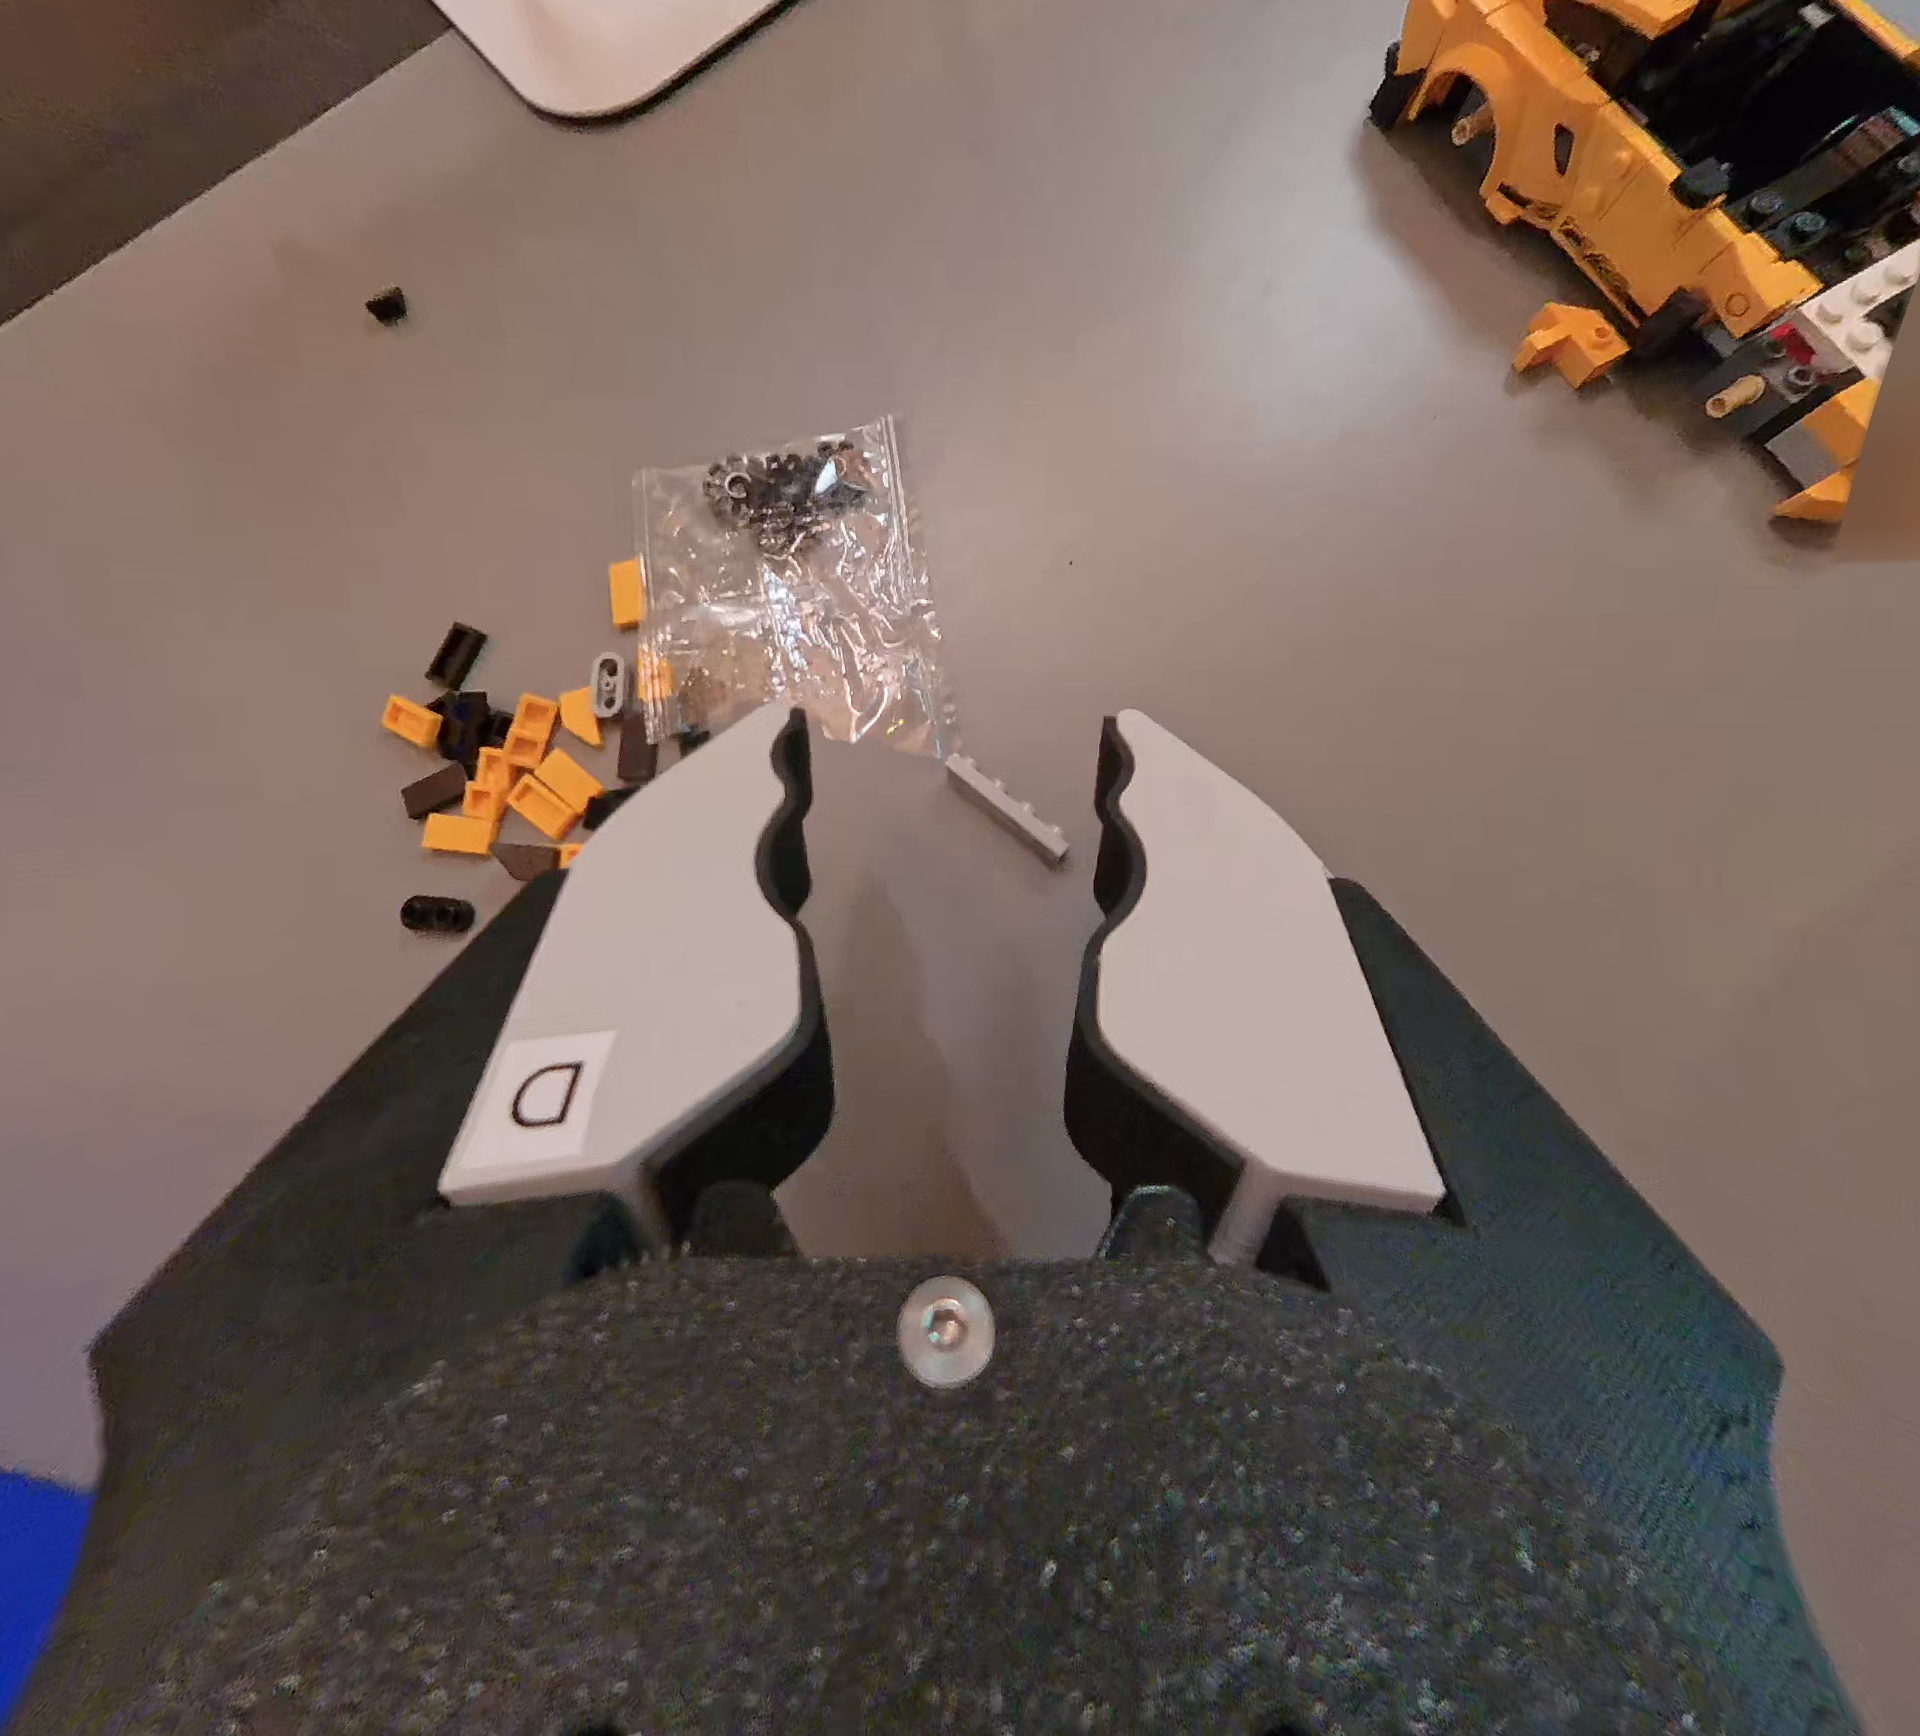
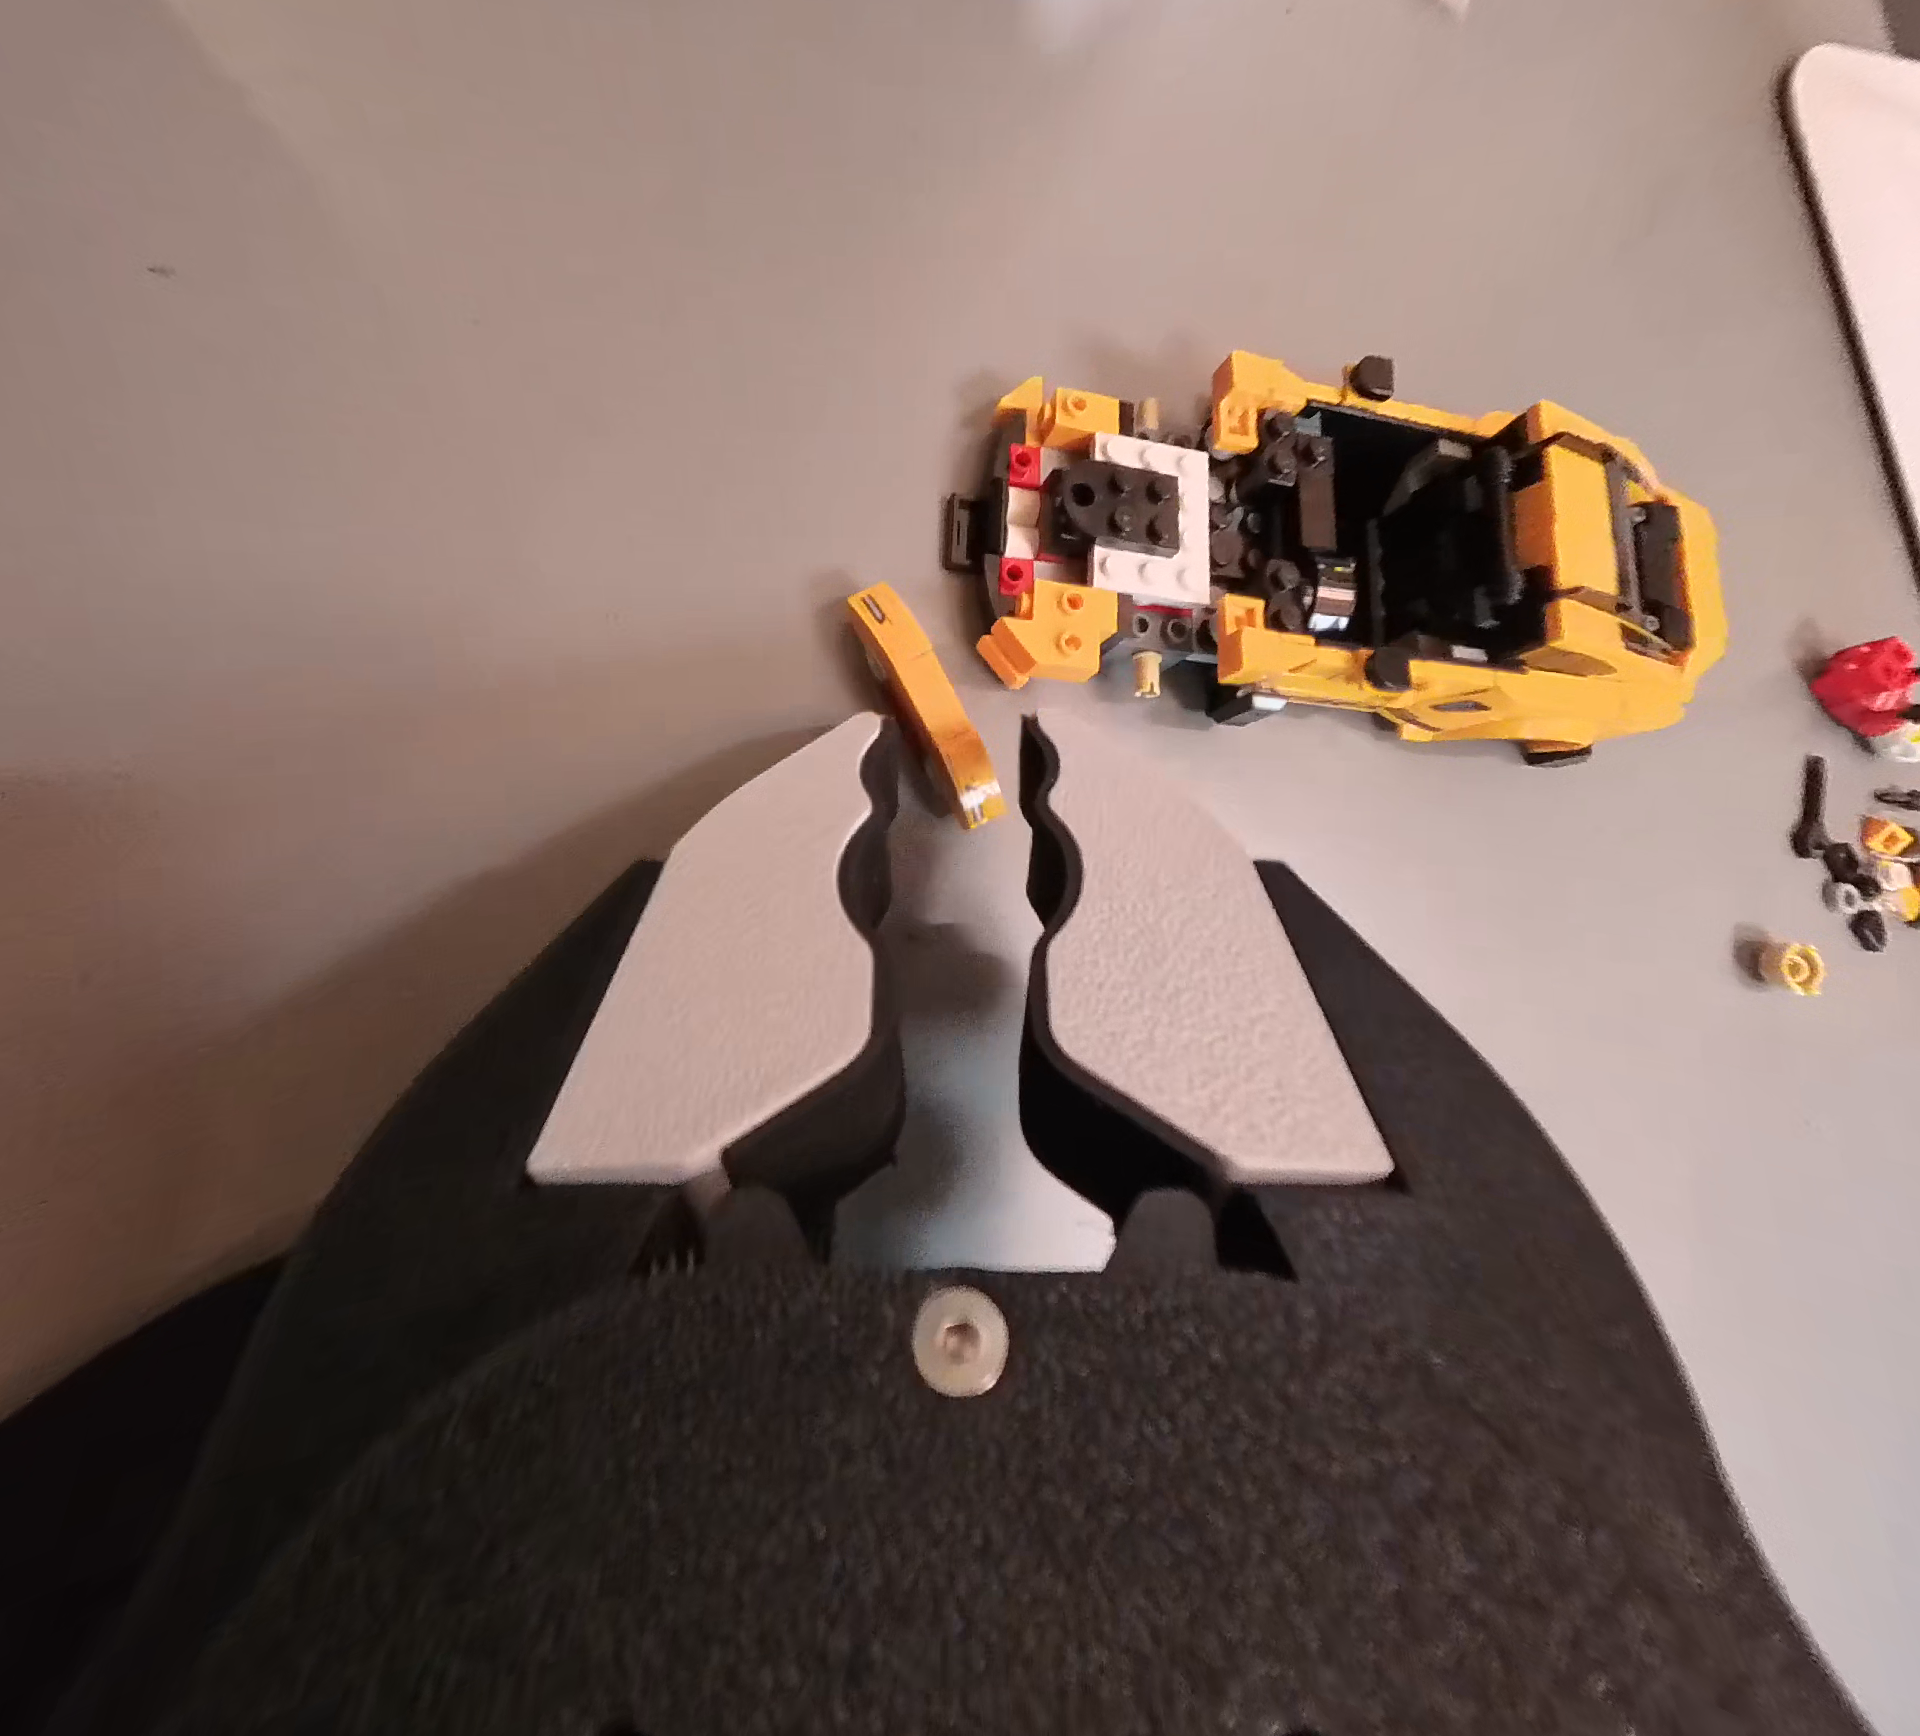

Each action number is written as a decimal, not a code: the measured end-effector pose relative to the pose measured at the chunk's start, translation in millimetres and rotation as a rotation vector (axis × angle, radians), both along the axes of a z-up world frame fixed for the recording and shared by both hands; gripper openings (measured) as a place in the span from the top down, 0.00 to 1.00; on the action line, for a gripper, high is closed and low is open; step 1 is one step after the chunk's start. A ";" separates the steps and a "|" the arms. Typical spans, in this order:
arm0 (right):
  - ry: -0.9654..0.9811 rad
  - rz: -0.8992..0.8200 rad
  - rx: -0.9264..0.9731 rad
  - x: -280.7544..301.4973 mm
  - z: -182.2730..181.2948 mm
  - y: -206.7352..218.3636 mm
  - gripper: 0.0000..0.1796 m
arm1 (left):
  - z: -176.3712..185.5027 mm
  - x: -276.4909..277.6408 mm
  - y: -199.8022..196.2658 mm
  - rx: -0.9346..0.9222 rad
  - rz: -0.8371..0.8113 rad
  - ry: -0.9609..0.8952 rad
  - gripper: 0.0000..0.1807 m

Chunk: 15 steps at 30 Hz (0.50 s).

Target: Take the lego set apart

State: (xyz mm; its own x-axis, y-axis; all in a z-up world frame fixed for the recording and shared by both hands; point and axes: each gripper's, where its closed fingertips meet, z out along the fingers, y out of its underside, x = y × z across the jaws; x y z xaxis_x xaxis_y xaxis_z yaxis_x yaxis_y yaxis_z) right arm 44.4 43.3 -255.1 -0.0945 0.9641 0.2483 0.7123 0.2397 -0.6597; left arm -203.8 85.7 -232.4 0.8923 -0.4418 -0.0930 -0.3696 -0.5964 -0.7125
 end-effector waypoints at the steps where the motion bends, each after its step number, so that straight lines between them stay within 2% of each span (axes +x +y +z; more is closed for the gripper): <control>1: -0.021 0.000 0.000 0.5 -3.0 1.5 0.89 | 1.1 2.2 -0.4 0.005 -0.005 -0.012 0.71; 3: -0.056 0.006 0.012 2.9 -5.9 3.8 0.95 | 3.5 6.1 -1.7 0.019 -0.014 -0.036 0.72; 6: -0.082 -0.013 -0.001 12.0 -4.3 8.0 0.95 | 8.4 14.6 -4.3 0.045 -0.040 -0.087 0.73; 11: -0.105 -0.203 0.054 47.3 2.8 47.6 0.96 | 12.6 42.2 -8.1 0.060 -0.125 -0.175 0.76; 15: -0.191 -0.310 0.064 75.7 -6.1 68.2 0.95 | 11.0 73.6 -11.8 0.050 -0.231 -0.194 0.76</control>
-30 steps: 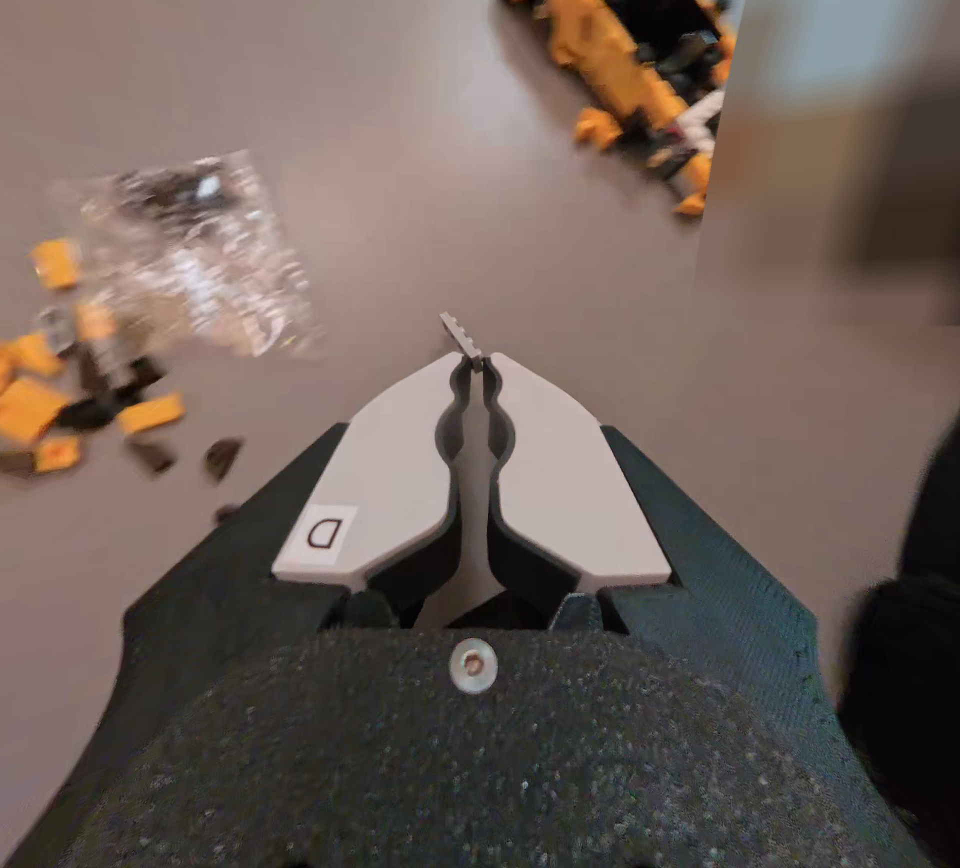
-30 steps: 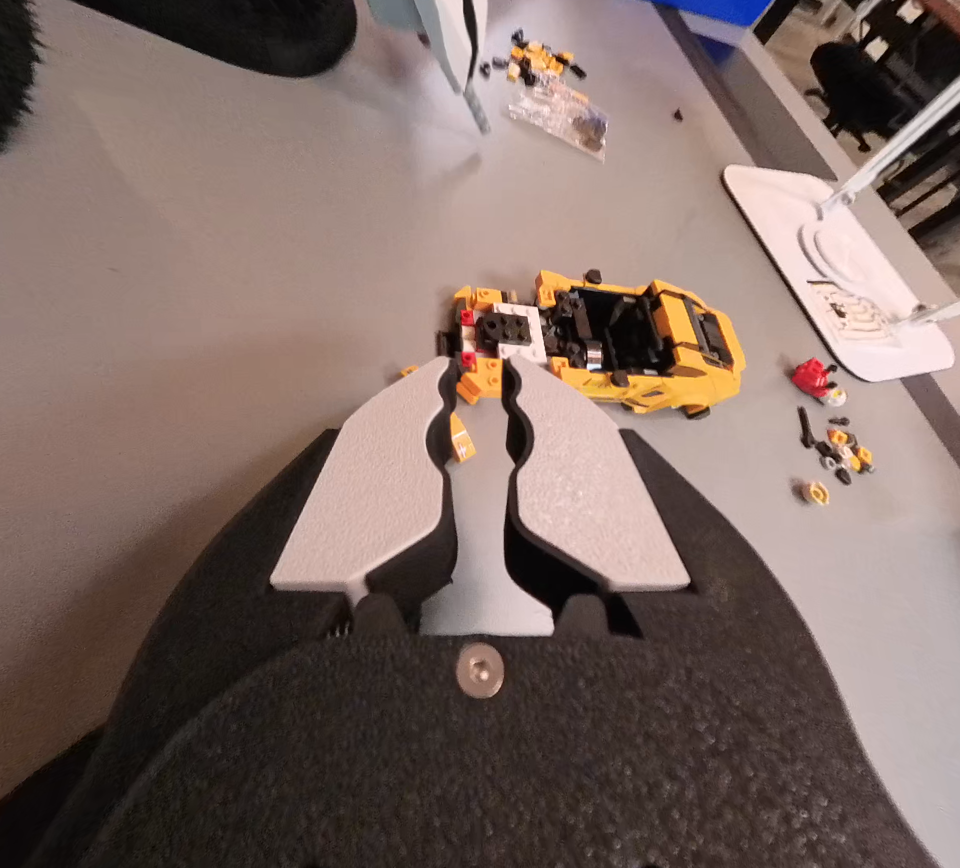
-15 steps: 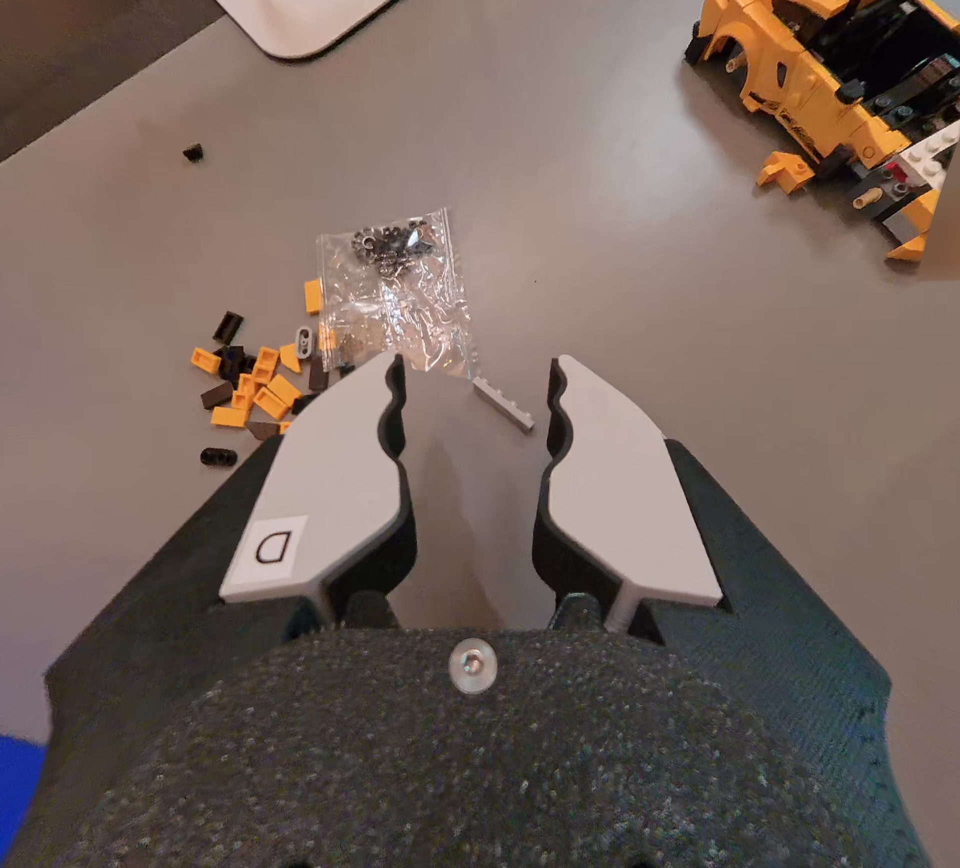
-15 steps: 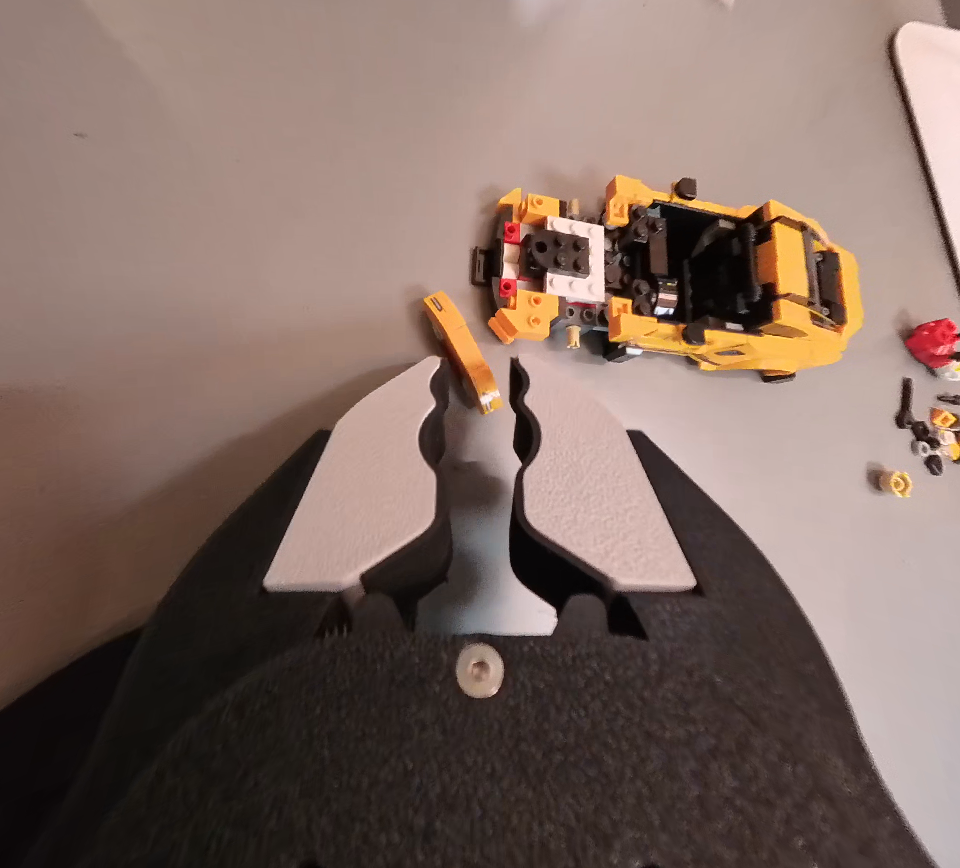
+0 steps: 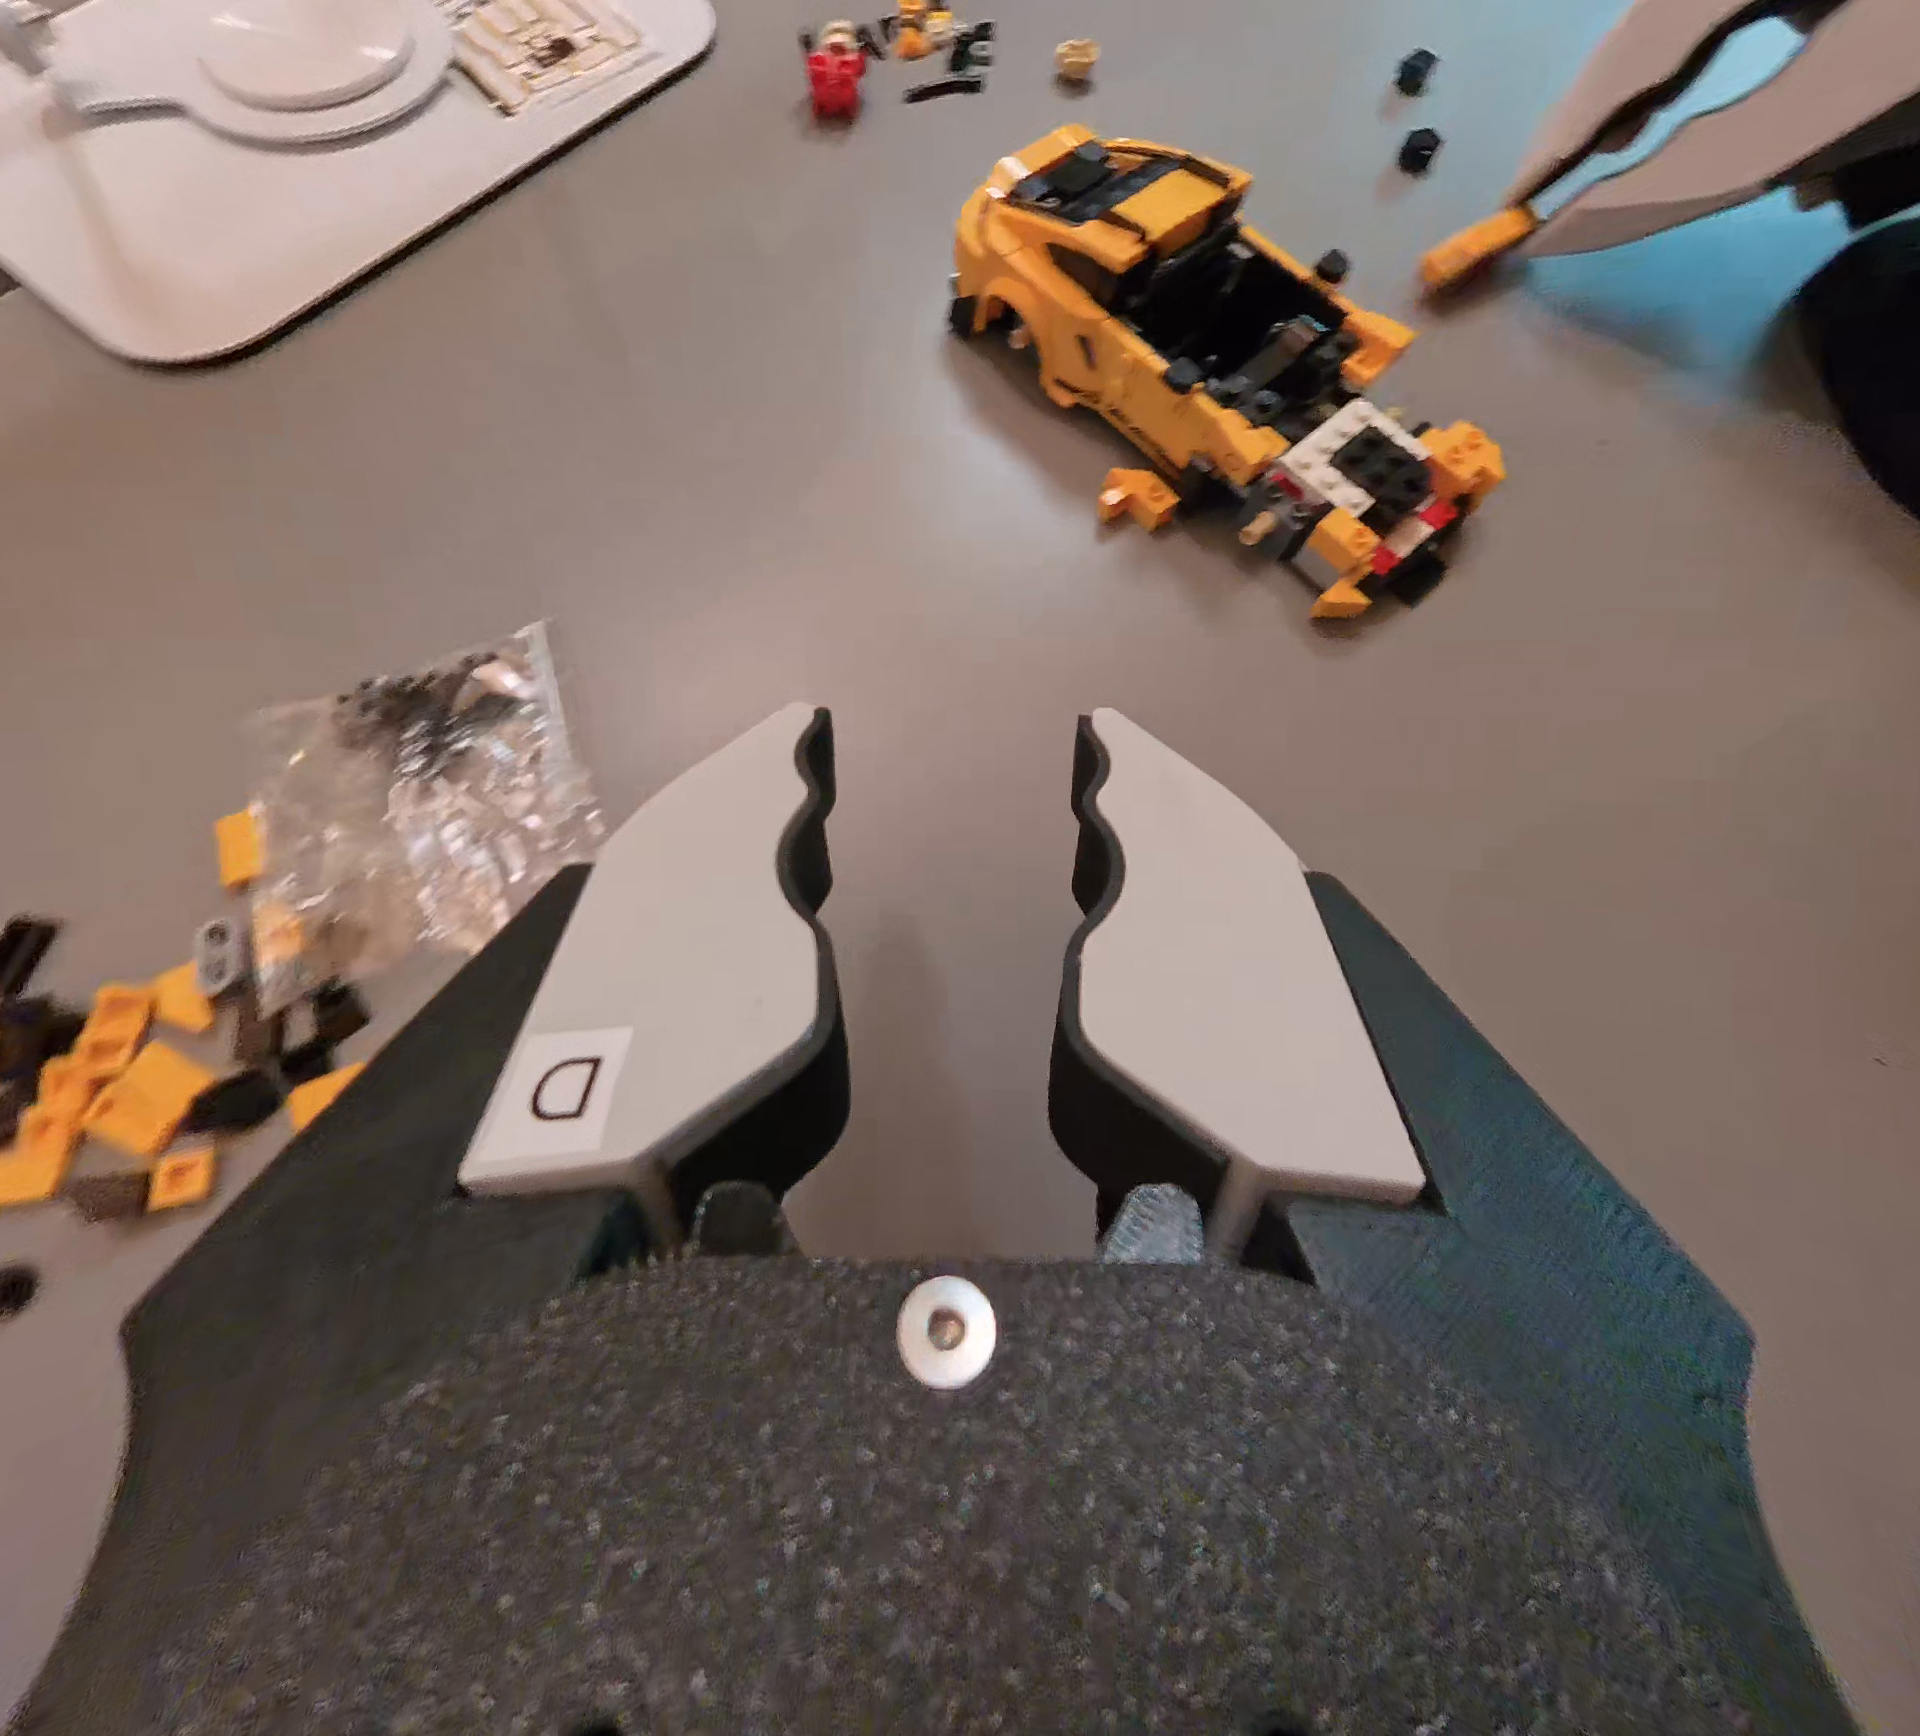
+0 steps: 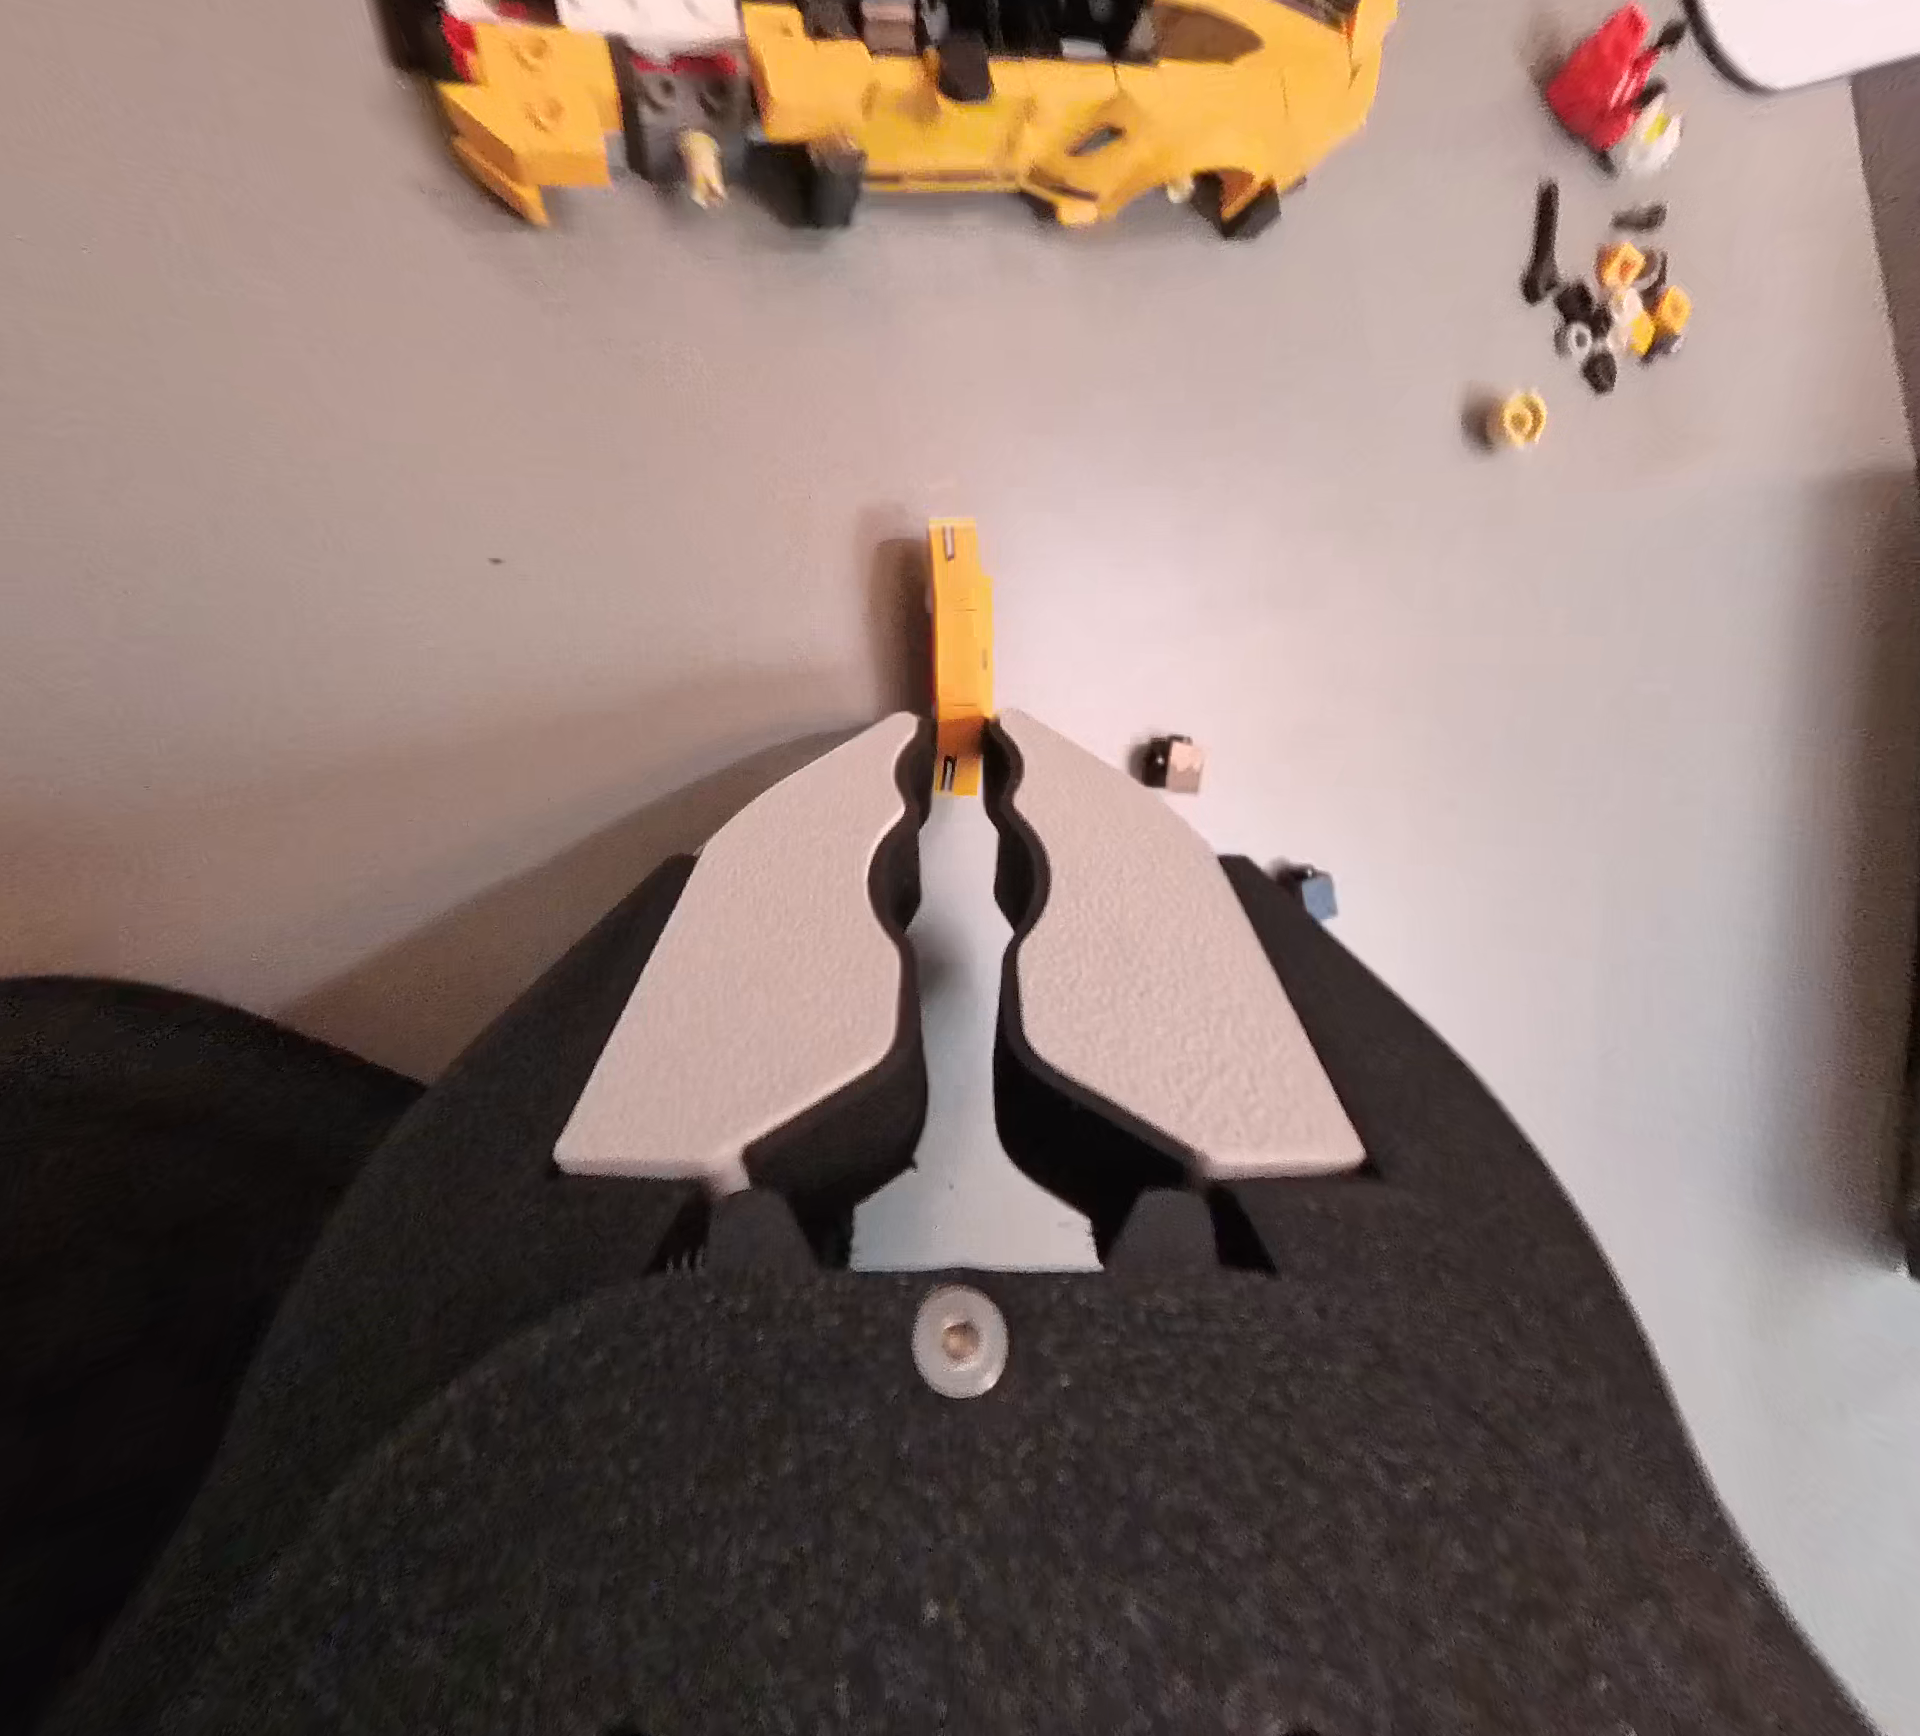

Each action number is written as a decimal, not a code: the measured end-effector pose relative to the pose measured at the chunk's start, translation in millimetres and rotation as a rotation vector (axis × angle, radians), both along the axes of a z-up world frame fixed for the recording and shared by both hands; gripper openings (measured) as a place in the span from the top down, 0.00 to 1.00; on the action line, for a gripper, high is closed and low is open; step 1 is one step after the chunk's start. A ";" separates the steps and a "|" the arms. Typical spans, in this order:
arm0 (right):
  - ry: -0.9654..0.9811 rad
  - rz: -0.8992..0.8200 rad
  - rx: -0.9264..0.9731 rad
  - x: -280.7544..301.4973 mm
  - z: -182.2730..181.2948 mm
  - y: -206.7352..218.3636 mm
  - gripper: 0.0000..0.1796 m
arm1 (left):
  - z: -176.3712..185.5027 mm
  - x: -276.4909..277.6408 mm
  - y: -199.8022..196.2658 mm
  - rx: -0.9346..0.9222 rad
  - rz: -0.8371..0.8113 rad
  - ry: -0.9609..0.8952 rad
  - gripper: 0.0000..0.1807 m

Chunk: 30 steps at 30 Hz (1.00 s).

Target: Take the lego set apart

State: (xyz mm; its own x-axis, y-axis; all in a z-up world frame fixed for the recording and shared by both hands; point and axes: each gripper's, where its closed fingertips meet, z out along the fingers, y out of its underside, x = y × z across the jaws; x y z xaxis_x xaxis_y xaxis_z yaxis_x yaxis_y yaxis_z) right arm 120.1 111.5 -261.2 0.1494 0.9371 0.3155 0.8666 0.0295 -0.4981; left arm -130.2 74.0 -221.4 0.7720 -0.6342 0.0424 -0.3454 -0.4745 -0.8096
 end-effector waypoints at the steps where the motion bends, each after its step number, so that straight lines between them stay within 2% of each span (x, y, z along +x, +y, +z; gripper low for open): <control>1: -0.005 -0.012 -0.002 1.8 -2.0 2.2 0.95 | -0.9 7.1 -0.8 -0.001 -0.025 0.002 0.76; 3: -0.011 -0.031 0.006 2.0 -1.5 6.8 0.88 | -3.4 18.8 -1.6 -0.012 -0.061 0.011 0.75; 6: 0.056 -0.020 0.050 -13.0 19.0 11.3 0.86 | -3.9 34.1 -1.4 -0.021 -0.111 0.030 0.75; 11: 0.189 0.151 0.024 -73.5 49.8 -17.1 0.87 | -3.1 76.7 -4.0 -0.026 -0.284 0.075 0.77; 15: 0.138 0.306 0.052 -113.0 35.0 -47.0 0.87 | -19.7 108.7 -12.1 -0.061 -0.425 0.130 0.78; 19: 0.067 0.324 0.142 -121.0 14.3 -43.2 0.86 | -32.1 119.8 -10.9 -0.047 -0.450 0.130 0.79; 30: 0.077 0.341 -0.063 -120.9 11.8 -42.6 0.88 | -34.4 121.9 -8.6 -0.018 -0.434 0.100 0.82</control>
